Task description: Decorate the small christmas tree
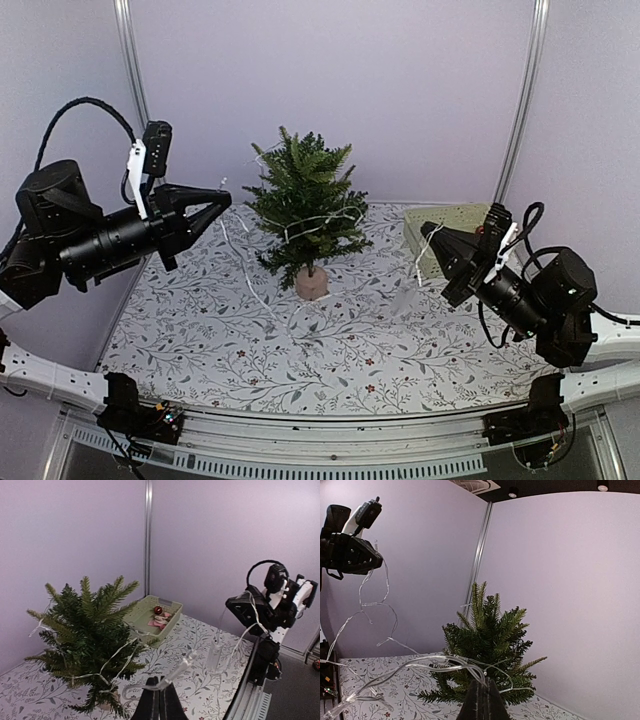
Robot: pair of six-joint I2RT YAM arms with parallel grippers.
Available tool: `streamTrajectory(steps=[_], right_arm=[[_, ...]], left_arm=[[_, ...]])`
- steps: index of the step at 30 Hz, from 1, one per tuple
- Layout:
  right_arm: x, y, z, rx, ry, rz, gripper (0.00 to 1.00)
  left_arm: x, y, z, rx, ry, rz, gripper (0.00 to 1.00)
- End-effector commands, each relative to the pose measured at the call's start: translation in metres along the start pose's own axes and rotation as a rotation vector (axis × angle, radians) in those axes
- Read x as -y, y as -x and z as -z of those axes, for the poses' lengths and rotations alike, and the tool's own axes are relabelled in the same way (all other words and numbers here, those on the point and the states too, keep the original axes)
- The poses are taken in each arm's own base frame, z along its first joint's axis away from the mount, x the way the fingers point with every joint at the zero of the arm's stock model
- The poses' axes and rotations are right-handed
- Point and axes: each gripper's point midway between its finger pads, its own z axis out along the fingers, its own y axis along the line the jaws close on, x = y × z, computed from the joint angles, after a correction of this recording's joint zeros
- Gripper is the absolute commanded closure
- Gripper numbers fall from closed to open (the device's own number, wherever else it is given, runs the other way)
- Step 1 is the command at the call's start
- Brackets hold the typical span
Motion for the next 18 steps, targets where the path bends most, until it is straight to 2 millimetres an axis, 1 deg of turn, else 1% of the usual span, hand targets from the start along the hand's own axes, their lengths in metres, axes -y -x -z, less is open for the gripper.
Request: streamTrajectory(steps=[1,3,5,6,9,11,13,15,16,17,18], right_arm=[[0.017,0.010,0.007,0.018,-0.062,0.015,1.00],[0.020,0.010,0.008,0.015,-0.068,0.020,1.00],[0.022,0.011,0.009,0.016,-0.072,0.021,1.00],[0.023,0.011,0.010,0.016,-0.074,0.021,1.00],[0.024,0.011,0.011,0.017,-0.079,0.022,1.00],[0.025,0.011,0.012,0.015,-0.081,0.021,1.00],[0.025,0.011,0.012,0.013,-0.079,0.021,1.00],[0.024,0.011,0.012,0.014,-0.077,0.019,1.00],[0.025,0.010,0.012,0.012,-0.079,0.020,1.00],[0.025,0.010,0.012,0.012,-0.079,0.021,1.00],[0.025,0.011,0.012,0.013,-0.079,0.021,1.00]], left_arm=[[0.044,0.011,0.007,0.005,-0.260,-0.052,1.00],[0.053,0.029,0.013,0.058,-0.311,-0.060,1.00],[0.061,0.041,0.015,0.077,-0.351,-0.073,1.00],[0.068,0.043,0.016,0.074,-0.387,-0.083,1.00],[0.096,0.044,0.019,0.049,-0.493,-0.114,1.00],[0.113,0.040,0.018,0.018,-0.532,-0.128,1.00],[0.123,0.034,0.013,-0.010,-0.534,-0.164,1.00],[0.121,0.031,0.011,-0.019,-0.515,-0.165,1.00],[0.113,0.031,0.010,-0.009,-0.469,-0.161,1.00],[0.100,0.028,0.008,-0.004,-0.403,-0.152,1.00],[0.087,0.031,0.011,0.021,-0.343,-0.136,1.00]])
